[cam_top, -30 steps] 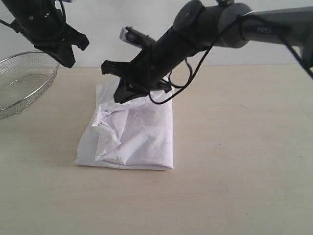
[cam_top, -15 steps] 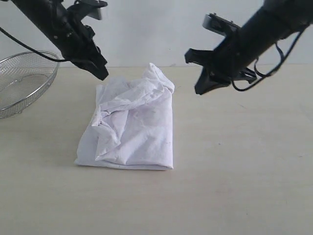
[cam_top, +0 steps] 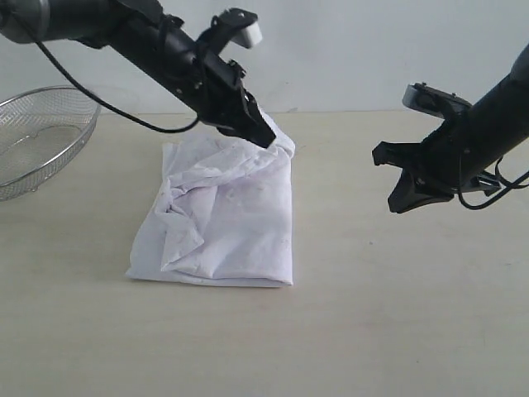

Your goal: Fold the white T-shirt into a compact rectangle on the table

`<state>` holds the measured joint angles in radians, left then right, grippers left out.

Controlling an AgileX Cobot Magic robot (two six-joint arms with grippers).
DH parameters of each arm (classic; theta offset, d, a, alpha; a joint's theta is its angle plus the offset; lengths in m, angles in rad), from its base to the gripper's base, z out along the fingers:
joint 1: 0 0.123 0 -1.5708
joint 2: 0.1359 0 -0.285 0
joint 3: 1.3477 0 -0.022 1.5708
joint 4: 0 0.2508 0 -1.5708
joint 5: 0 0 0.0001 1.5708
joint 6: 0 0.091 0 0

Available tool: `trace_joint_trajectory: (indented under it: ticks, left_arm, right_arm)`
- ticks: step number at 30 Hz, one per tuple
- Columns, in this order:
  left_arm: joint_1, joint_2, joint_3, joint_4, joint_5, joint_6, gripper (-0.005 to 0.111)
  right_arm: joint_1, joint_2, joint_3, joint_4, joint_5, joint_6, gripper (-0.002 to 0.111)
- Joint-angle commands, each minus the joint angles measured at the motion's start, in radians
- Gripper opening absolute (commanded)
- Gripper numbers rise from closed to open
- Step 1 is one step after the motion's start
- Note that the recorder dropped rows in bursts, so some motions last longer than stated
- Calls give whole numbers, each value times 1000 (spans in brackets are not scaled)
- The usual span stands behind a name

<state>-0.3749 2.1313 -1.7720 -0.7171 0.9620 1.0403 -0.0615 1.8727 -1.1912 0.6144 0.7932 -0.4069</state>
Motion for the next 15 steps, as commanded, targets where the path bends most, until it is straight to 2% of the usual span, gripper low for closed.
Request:
trace_joint_trajectory:
  ticks: [1, 8, 15]
  left_arm:
    - [-36, 75, 5, 30, -65, 14, 5]
    - [-39, 152, 5, 67, -188, 11, 5]
    - [-37, 179, 5, 183, -310, -31, 5]
  right_arm:
    - [-7, -16, 4, 12, 2, -12, 0]
    - [-7, -16, 4, 12, 28, -16, 0]
    - [-7, -16, 4, 12, 41, -22, 0]
